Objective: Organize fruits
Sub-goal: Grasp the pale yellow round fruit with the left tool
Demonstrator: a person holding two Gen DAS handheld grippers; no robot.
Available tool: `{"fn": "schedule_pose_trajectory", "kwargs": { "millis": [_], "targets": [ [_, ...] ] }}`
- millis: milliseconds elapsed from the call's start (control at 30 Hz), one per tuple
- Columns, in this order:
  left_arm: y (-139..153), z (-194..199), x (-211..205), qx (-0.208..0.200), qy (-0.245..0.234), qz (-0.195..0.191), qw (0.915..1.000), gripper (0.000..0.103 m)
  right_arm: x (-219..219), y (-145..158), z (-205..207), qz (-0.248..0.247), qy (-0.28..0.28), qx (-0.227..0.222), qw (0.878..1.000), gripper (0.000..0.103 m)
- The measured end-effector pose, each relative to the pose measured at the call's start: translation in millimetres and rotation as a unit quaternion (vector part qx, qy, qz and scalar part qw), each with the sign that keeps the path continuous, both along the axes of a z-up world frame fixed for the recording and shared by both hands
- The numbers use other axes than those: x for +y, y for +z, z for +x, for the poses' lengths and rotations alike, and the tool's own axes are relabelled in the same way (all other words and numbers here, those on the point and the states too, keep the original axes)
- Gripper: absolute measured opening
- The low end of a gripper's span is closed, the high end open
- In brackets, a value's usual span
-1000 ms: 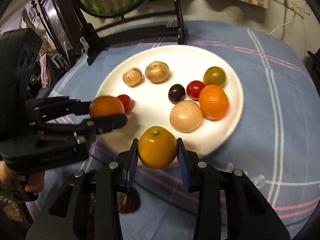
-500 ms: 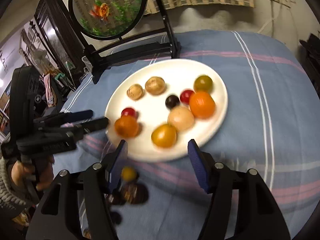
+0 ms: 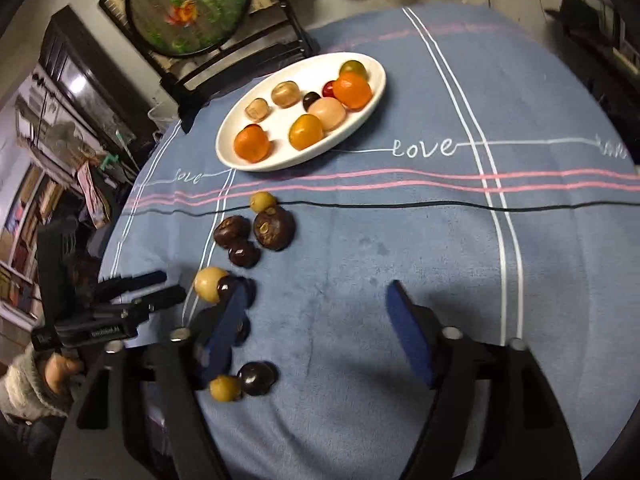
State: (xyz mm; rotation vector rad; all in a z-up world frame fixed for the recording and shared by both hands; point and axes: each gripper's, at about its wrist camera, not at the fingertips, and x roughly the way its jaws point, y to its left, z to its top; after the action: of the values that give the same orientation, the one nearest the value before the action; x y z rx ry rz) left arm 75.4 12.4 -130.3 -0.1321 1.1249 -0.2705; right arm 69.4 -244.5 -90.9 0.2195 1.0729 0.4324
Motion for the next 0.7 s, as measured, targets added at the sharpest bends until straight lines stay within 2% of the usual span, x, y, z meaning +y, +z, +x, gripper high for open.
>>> {"fn": "schedule_pose_trajectory", "kwargs": {
  "millis": [133,300,433,567,700],
  "targets": [
    [-3.3,9.2,-14.3,-0.004,-0.015,0.002,0.9999,0.079,-3.6,8.6,-9.4,-0.013,-0.001,-0.015,1.0,0.085],
    [-23.2,17.7,-17.0,0.003,-0.014,0.053,0.9985,0.082,-18.9,13.2,-11.4,-0.009,-0.034,-0.021,0.999,0.089],
    [-20.2,2.4,20.2,0.001,0.037,0.076,0.9964,0.08,-18.4,18.1,-12.6,-0.007,-0.033,-0.031,0.999,0.09],
    [-16.8,-13.9,58.2,0.01,0.074,0.051,0.9959,0.08,-8.5,14.5,-10.5,-0.007,-0.017,-0.024,1.0,0.09],
    [-17.2,-16.2,61.1,0.006,0.079,0.051,0.9956,0.08,-0.8,12.4,-7.8,-0.006,-0.004,-0.017,1.0,0.09]
  ]
}}
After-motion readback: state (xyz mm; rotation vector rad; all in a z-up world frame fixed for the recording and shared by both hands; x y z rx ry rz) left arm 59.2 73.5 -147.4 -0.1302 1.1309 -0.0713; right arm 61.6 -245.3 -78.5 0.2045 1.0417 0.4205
